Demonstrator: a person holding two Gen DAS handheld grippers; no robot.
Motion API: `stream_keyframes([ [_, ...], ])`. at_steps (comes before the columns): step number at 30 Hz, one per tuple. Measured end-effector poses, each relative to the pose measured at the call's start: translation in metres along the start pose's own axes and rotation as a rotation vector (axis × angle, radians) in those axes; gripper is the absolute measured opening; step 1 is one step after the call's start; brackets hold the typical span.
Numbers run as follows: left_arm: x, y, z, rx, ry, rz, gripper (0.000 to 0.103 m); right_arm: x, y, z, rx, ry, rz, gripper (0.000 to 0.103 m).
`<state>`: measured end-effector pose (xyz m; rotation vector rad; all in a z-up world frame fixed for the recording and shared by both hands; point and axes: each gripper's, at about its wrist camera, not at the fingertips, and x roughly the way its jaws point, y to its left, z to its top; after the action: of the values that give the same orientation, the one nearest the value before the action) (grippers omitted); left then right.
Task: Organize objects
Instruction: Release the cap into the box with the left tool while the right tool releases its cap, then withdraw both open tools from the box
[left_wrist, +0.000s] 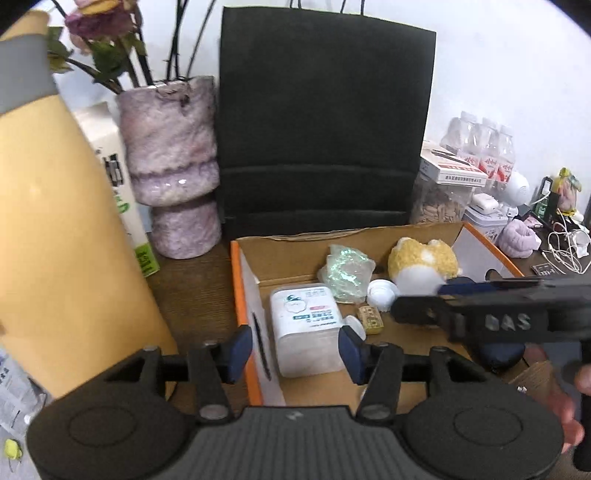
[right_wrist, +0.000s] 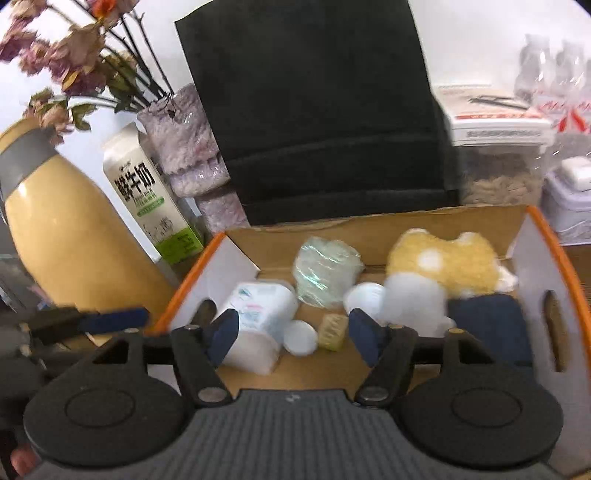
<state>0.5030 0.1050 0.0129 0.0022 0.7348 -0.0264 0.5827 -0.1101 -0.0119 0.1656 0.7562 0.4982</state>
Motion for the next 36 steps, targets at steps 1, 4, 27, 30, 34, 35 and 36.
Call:
stream_keyframes([
  [1,-0.006,0.0,-0.001,-0.003,-0.004,0.005,0.05,-0.005,0.0,-0.002,-0.011,0.007,-0.009,0.068],
  [4,-0.029,-0.004,-0.007,0.019,-0.023,0.003,0.051,-0.028,0.003,-0.009,-0.049,0.0,-0.021,0.07],
  [27,-0.285,-0.07,-0.278,-0.031,-0.213,-0.015,0.097,-0.353,0.021,-0.317,-0.056,-0.168,-0.096,0.103],
  [30,-0.278,-0.073,-0.271,-0.042,-0.2,0.022,0.097,-0.349,0.024,-0.316,-0.099,-0.15,-0.159,0.103],
  [34,-0.27,-0.072,-0.27,-0.041,-0.206,-0.01,0.097,-0.345,0.025,-0.313,-0.097,-0.177,-0.165,0.103],
  [35,-0.268,-0.072,-0.27,-0.033,-0.201,-0.012,0.097,-0.342,0.026,-0.311,-0.097,-0.183,-0.16,0.103],
  [36,-0.265,-0.073,-0.27,-0.027,-0.195,-0.01,0.097,-0.339,0.026,-0.312,-0.1,-0.184,-0.158,0.103],
])
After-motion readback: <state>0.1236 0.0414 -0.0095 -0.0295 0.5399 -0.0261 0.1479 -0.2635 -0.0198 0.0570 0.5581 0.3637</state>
